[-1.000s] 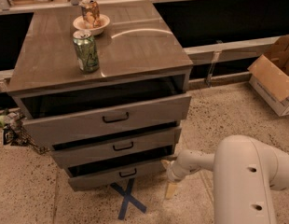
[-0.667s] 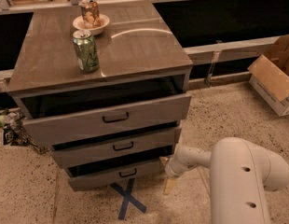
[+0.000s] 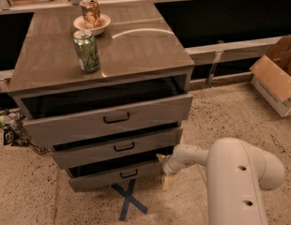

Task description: Open bottom drawer

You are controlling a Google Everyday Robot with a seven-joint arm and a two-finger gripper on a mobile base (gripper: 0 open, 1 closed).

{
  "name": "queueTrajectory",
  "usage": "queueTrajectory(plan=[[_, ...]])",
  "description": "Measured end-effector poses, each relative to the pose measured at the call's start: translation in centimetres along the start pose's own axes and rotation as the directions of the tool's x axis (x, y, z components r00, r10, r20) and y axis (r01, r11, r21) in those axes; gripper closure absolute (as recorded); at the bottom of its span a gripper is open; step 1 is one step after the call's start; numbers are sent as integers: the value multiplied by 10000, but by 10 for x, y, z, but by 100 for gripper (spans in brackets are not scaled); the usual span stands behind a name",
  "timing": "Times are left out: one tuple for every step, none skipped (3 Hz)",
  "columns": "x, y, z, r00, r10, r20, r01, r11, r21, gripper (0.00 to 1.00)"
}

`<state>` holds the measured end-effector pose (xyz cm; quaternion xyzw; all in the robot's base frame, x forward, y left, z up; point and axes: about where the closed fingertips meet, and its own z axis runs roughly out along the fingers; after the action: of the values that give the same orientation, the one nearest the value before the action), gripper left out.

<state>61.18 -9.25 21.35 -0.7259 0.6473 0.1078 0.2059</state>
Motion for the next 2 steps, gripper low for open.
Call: queueTrajectory(plan=[[-6, -3, 15, 9986, -518, 102, 520, 9986, -125, 0], [-8, -9, 25, 9952, -975, 14, 975, 9950, -201, 0]])
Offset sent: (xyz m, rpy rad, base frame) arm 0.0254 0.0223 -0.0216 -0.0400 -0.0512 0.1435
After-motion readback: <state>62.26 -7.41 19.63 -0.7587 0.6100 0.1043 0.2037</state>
